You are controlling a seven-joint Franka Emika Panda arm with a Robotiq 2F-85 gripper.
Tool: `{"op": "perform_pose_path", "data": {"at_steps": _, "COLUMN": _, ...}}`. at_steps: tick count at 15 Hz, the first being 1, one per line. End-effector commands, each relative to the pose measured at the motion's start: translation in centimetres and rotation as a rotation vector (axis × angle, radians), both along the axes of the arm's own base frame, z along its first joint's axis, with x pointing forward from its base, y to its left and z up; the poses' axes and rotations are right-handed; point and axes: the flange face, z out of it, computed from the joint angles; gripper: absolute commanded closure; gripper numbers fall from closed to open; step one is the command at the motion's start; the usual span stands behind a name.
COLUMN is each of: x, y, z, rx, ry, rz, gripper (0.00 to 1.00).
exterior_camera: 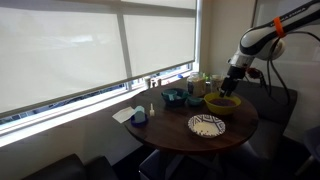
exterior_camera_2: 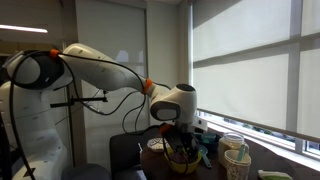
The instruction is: Move the yellow bowl to the left
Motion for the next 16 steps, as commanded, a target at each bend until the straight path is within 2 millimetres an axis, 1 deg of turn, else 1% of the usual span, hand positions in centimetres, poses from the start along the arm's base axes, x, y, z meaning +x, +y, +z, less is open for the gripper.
{"op": "perform_pose_path", "data": {"at_steps": 1, "x": 0.2, "y": -0.5, "z": -0.5, "rx": 0.002, "ry": 0.008, "rz": -0.006, "gripper": 0.00}}
{"op": "perform_pose_path", "data": {"at_steps": 2, "x": 0.2, "y": -0.6, "z": -0.8, "rx": 0.001, "ry": 0.013, "rz": -0.007, "gripper": 0.00}}
{"op": "perform_pose_path", "data": {"at_steps": 4, "x": 0.3, "y": -0.2, "z": -0.5, "rx": 0.000, "ry": 0.008, "rz": 0.000, "gripper": 0.00}}
{"op": "perform_pose_path", "data": {"at_steps": 5, "x": -0.2, "y": -0.5, "z": 0.1, "rx": 0.012, "ry": -0.009, "rz": -0.003, "gripper": 0.00}}
{"op": "perform_pose_path", "data": {"at_steps": 7, "x": -1.1, "y": -1.2, "z": 1.2, "rx": 0.015, "ry": -0.038, "rz": -0.015, "gripper": 0.00}}
{"op": "perform_pose_path", "data": {"at_steps": 10, "x": -2.7, "y": -3.0, "z": 2.1, "rx": 0.027, "ry": -0.072, "rz": -0.045, "gripper": 0.00}}
{"op": "perform_pose_path", "data": {"at_steps": 12, "x": -3.5, "y": -3.8, "z": 2.8, "rx": 0.034, "ry": -0.099, "rz": -0.059, "gripper": 0.00}}
{"op": "perform_pose_path", "data": {"at_steps": 14, "x": -3.9, "y": -4.5, "z": 2.8, "rx": 0.044, "ry": -0.107, "rz": -0.069, "gripper": 0.00}}
{"op": "perform_pose_path", "data": {"at_steps": 16, "x": -3.3, "y": -4.5, "z": 1.9, "rx": 0.071, "ry": -0.111, "rz": -0.054, "gripper": 0.00}}
